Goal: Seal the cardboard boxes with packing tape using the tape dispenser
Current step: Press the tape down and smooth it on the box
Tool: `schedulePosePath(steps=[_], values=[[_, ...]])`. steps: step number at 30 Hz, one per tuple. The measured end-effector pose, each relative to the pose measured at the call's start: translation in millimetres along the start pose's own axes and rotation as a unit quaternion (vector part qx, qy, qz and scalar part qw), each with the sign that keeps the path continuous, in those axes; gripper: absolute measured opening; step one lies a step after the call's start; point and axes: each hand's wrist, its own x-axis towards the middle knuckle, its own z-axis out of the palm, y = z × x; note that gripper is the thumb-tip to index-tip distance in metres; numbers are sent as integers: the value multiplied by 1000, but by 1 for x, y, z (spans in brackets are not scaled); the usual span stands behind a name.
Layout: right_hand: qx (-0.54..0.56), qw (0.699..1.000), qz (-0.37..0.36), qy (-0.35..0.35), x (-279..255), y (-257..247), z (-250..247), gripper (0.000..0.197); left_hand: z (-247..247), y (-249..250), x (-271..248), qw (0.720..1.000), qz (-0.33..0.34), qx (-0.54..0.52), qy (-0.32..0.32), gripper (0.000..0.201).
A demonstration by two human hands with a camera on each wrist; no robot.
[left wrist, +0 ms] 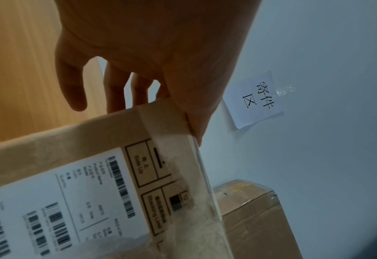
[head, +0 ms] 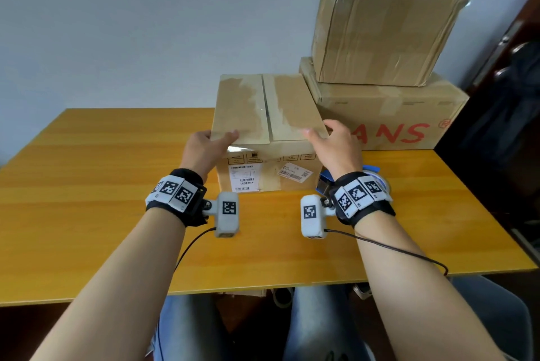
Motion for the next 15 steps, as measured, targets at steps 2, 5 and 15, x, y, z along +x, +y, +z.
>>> schedulePosePath(steps=[2, 5, 15], values=[[10, 1000, -1, 2, 1, 2, 2, 64, -2, 1, -1, 1000, -1, 0, -5, 26], [34, 999, -10, 13, 2, 6, 2, 49, -4, 0, -2, 1000, -3, 0, -12, 25], [12, 999, -46, -13, 1, 1, -3, 42, -11, 1, -2, 1000, -2, 11, 23, 37]])
